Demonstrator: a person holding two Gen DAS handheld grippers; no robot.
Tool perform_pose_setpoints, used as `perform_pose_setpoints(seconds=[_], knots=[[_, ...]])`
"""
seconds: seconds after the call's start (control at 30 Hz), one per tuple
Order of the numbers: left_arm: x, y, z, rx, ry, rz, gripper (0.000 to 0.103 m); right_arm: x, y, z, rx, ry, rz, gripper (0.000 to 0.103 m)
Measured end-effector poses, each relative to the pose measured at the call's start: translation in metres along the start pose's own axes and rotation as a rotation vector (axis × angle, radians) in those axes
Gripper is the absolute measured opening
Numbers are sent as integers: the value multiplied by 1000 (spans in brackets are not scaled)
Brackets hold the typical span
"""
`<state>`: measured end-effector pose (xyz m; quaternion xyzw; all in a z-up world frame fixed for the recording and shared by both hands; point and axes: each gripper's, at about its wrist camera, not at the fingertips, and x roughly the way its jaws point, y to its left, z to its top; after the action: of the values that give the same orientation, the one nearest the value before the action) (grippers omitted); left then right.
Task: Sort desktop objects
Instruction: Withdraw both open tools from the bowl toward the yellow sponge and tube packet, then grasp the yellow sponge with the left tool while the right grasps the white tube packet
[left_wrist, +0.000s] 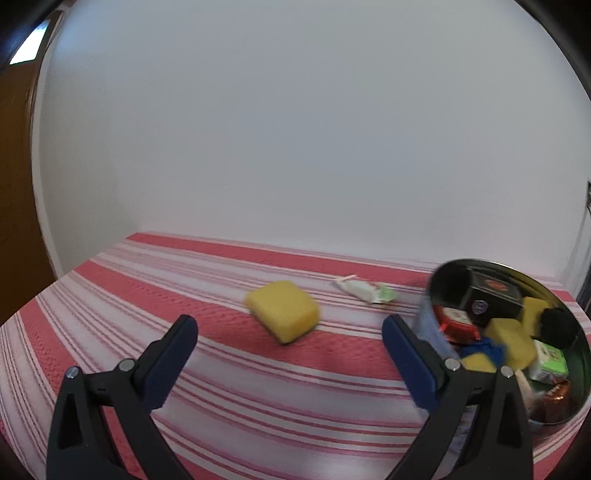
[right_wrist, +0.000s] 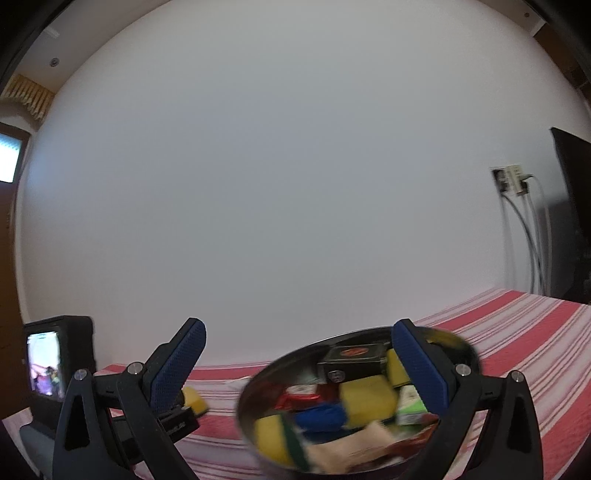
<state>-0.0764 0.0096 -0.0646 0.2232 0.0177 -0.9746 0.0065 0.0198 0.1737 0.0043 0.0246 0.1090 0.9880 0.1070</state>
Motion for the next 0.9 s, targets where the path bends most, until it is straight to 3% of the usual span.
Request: perform_pose_setpoints(seconds=[0.4,0.53,0.9], knots=[[50,58,8,-138,137,76,101,12,52,-15,28,70,134,102],[74,73,7,-208,224,93,101,12,52,-16,37,76,166,102],[118,13,34,-123,240,34,100,13,45,-16,59,109,177,102]])
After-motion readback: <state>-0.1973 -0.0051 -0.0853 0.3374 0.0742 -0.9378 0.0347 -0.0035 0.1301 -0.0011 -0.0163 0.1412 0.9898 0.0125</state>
